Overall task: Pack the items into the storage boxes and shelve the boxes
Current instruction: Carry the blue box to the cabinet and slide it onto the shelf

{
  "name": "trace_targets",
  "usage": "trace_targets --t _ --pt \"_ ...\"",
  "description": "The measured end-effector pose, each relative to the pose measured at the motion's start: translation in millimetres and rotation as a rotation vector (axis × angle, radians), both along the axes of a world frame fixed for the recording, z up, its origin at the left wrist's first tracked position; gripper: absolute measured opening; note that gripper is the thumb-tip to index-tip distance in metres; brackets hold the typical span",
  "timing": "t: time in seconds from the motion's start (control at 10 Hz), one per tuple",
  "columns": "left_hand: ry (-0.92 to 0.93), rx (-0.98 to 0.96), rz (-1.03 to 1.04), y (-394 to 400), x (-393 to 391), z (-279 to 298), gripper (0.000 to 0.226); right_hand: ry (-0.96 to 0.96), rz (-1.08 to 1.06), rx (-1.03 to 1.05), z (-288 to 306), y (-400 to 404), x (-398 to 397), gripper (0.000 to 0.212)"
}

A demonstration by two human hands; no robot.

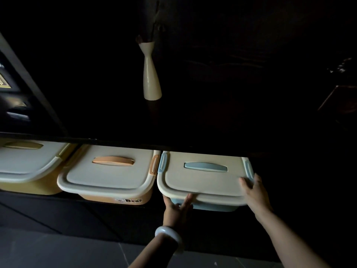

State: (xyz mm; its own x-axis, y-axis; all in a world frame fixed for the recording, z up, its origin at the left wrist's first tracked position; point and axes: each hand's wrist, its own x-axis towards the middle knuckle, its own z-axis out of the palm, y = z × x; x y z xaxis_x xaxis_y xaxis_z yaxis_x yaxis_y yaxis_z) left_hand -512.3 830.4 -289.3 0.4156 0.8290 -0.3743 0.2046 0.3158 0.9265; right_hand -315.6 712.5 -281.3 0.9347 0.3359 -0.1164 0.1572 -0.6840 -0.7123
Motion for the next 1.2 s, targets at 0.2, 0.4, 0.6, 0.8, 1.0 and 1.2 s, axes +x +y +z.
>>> trace_targets --t 0.2,0.4,0.6,0.8,1.0,1.2 --pt "-0.147 -0.198 0.007 -6 3 4 0.078 0.007 -0.004 0.009 -1 -3 0 0.07" --pt "-0.198 -0.26 0.034 -10 6 8 0.074 0.01 -0.012 0.009 -1 -3 2 0.069" --pt "-0.246 -0.307 -0.023 -10 3 10 0.078 0.019 -0.022 0.014 0 -4 1 0.069" --pt "-0.302 -0.344 0.026 -7 2 20 0.071 0.027 0.002 0.006 0 -7 4 0.069" --pt "-0.305 -0.308 0.047 -11 3 28 0.062 0.043 0.001 0.011 -2 -7 4 0.071" --pt "-0.36 -0.354 0.091 -14 4 27 0.066 0.041 -0.004 -0.013 -2 -7 3 0.072"
